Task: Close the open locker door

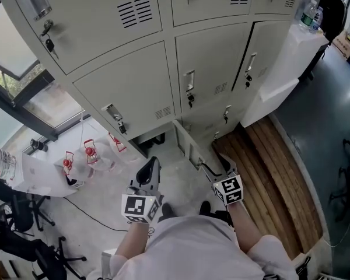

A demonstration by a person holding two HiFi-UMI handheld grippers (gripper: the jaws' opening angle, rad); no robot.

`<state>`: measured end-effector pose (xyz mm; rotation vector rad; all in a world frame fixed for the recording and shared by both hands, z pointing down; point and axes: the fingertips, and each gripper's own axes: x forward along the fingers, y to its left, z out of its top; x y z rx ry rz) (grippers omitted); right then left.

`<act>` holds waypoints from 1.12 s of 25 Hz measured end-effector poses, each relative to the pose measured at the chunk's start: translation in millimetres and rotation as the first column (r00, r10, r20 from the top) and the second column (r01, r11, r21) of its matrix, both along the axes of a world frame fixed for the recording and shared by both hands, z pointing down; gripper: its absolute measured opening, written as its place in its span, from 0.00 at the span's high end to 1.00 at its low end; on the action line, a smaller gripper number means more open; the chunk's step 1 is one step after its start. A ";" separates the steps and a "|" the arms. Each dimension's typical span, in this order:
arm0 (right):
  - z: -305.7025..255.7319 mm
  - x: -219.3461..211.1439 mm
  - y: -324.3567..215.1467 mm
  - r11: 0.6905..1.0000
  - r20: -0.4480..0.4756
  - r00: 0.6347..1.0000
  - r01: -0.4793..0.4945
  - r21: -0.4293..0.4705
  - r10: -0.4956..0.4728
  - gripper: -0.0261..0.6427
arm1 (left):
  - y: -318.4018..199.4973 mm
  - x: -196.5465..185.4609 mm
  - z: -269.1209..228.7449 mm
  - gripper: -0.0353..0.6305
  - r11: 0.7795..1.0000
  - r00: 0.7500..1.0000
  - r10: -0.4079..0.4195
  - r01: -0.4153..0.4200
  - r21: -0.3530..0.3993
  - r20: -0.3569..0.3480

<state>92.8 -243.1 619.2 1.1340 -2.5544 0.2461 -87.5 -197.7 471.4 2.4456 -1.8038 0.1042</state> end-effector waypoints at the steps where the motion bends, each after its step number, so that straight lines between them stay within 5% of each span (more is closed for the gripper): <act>1: 8.1 -0.9 -0.4 1.000 -0.013 1.000 0.011 -0.010 -0.011 0.58 | 0.3 -1.1 0.2 0.93 1.000 1.000 -0.001 0.001 -0.001 0.000; 11: 74.4 -5.2 -16.4 0.993 -0.120 0.991 0.041 -0.113 -0.054 0.58 | 2.5 -13.9 4.7 0.93 0.999 1.000 -0.030 0.030 -0.021 0.002; 28: 95.0 -28.7 -18.8 0.982 -0.137 0.986 0.068 -0.175 -0.093 0.58 | 7.2 -45.6 6.4 0.93 0.995 0.996 -0.091 0.091 -0.031 0.000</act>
